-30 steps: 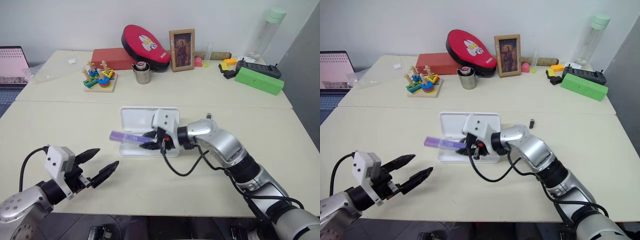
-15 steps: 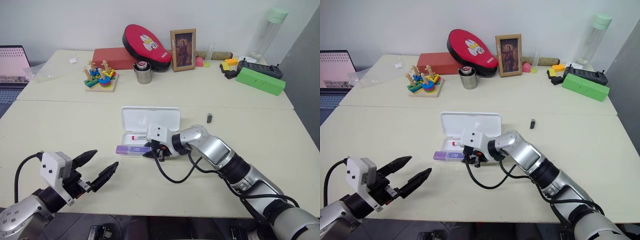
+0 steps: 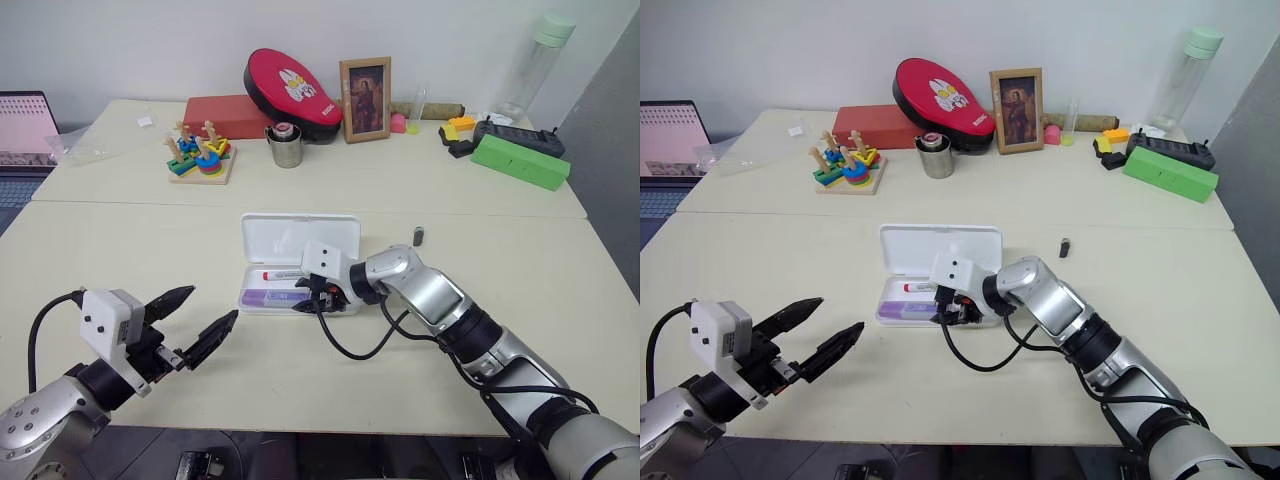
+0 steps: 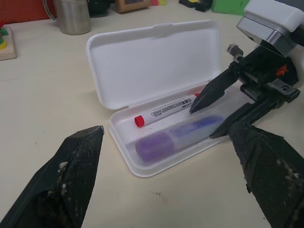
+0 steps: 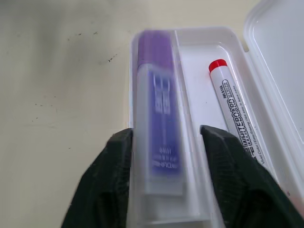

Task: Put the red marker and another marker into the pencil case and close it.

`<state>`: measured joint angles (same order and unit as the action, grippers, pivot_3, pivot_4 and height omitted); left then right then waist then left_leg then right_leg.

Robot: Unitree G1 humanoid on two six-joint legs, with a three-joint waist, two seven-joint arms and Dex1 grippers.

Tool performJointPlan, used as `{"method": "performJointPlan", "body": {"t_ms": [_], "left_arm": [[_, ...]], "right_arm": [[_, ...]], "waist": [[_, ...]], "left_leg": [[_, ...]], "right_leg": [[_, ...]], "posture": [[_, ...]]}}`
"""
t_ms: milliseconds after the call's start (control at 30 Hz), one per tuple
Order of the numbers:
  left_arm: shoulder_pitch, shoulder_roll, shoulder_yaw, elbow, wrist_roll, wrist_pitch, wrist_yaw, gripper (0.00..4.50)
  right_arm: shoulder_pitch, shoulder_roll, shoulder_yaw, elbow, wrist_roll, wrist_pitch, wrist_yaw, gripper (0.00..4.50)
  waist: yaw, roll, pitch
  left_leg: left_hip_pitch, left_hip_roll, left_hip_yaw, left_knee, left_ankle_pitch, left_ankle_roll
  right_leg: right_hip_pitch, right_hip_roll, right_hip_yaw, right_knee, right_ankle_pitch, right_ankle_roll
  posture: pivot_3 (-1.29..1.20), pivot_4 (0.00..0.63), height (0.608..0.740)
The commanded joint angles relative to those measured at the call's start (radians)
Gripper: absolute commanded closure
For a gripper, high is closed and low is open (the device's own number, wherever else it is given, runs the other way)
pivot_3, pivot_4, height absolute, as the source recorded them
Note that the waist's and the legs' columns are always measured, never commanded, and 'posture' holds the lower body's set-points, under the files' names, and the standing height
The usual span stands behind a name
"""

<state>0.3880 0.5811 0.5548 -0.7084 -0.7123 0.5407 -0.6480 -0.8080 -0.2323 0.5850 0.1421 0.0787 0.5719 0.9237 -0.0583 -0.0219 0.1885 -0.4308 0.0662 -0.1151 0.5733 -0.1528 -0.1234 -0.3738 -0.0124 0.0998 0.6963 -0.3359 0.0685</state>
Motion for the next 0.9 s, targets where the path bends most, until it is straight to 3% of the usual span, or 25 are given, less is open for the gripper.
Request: {"method": "performJointPlan", "body": {"t_ms": [33,167,333,467,700,900], "left_arm": [[-0.016,0.019,-0.009,-0.023,-0.031,0.002,0.001,0.0],[-0.099,0.033,-0.083,-0.004,-0.038,0.012,0.007,0.0],[-0.319,0.023,-0.246,0.078,-0.005,0.017,0.012,0.0],[-0.523,-0.015,-0.385,0.181,0.036,0.004,-0.003,0.0],[-0.809,-0.121,-0.564,0.361,0.121,-0.042,-0.037,0.0],[-0.886,-0.165,-0.61,0.433,0.161,-0.066,-0.06,0.0]], "right_arm": [[-0.032,0.014,-0.092,-0.041,0.045,0.001,0.011,1.13],[-0.041,0.006,-0.31,-0.126,0.224,0.069,0.034,0.13],[-0.037,-0.071,-0.505,-0.154,0.264,0.143,-0.089,0.06],[-0.021,-0.09,-0.639,-0.117,0.227,0.216,-0.312,0.06],[0.086,-0.085,-0.687,-0.106,0.099,0.354,-0.622,0.06],[0.163,-0.025,-0.684,-0.11,0.066,0.369,-0.73,0.06]], "waist": [[0.0,0.0,0.0],[0.004,0.0,0.001],[0.017,0.001,0.001],[0.016,0.0,0.0],[0.004,0.001,0.0],[-0.01,0.002,0.001]], "left_leg": [[0.0,0.0,0.0,0.0,0.0,0.0],[0.0,0.0,0.0,0.0,0.0,0.0],[0.0,-0.001,0.0,0.0,0.0,0.0],[-0.001,-0.001,-0.001,0.001,0.0,0.0],[-0.002,-0.001,-0.001,0.0,0.0,0.0],[-0.002,-0.001,0.0,0.0,0.0,0.0]], "right_leg": [[0.0,0.0,0.0,0.0,0.0,0.0],[0.0,0.0,0.0,0.0,0.0,0.0],[0.001,0.0,0.0,-0.001,0.0,0.0],[0.0,0.0,0.0,-0.001,0.0,0.001],[0.0,0.0,0.0,0.001,0.001,0.0],[-0.001,0.0,0.001,0.001,0.0,0.0]], "posture": [[0.0,0.15,0.74],[0.0,0.15,0.74],[0.0,0.15,0.74],[0.0,0.15,0.74],[0.0,0.15,0.74],[0.0,0.15,0.74]]}}
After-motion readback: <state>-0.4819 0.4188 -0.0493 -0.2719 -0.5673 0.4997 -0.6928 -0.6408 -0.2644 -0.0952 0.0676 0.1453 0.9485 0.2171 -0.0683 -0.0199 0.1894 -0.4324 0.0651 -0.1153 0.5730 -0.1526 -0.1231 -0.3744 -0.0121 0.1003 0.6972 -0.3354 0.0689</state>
